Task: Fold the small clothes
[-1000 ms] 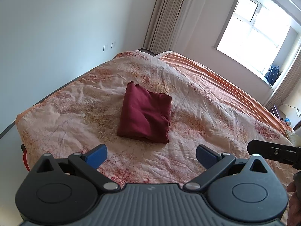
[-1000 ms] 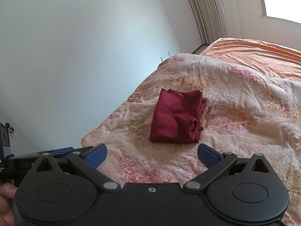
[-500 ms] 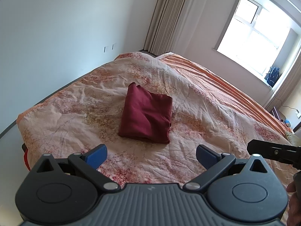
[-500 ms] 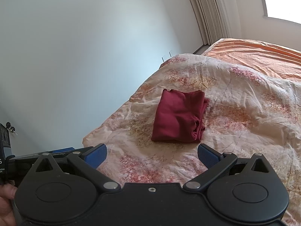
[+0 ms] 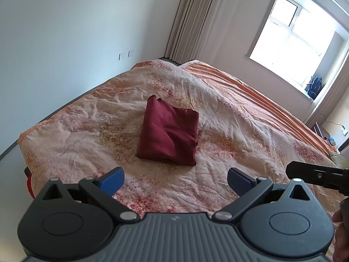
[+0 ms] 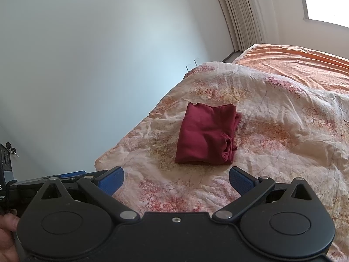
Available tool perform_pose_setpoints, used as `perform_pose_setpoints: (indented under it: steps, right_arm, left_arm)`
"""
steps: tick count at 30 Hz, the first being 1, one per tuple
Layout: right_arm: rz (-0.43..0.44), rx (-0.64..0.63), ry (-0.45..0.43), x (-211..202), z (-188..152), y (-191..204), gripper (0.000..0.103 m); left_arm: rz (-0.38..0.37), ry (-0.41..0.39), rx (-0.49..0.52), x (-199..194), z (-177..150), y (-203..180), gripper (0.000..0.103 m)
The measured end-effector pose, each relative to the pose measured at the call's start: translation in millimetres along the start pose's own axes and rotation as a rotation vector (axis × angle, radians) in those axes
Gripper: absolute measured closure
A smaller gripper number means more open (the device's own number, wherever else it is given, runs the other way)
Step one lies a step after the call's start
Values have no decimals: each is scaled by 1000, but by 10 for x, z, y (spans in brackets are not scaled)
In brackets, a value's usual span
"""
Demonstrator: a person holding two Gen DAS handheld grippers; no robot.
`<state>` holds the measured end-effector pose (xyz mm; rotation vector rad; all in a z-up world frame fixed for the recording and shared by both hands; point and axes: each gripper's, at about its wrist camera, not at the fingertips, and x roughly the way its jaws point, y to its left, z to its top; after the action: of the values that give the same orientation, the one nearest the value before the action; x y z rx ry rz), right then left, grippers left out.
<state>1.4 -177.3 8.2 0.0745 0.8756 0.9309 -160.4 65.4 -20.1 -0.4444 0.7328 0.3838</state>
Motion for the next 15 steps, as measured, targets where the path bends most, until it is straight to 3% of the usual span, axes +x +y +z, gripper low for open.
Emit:
perform_pose_setpoints:
  steps: [15]
  right_arm:
    - [-5,4,4,32,-3,20,1]
  left_arm:
    - [-20,11,-5,40,34,65,0]
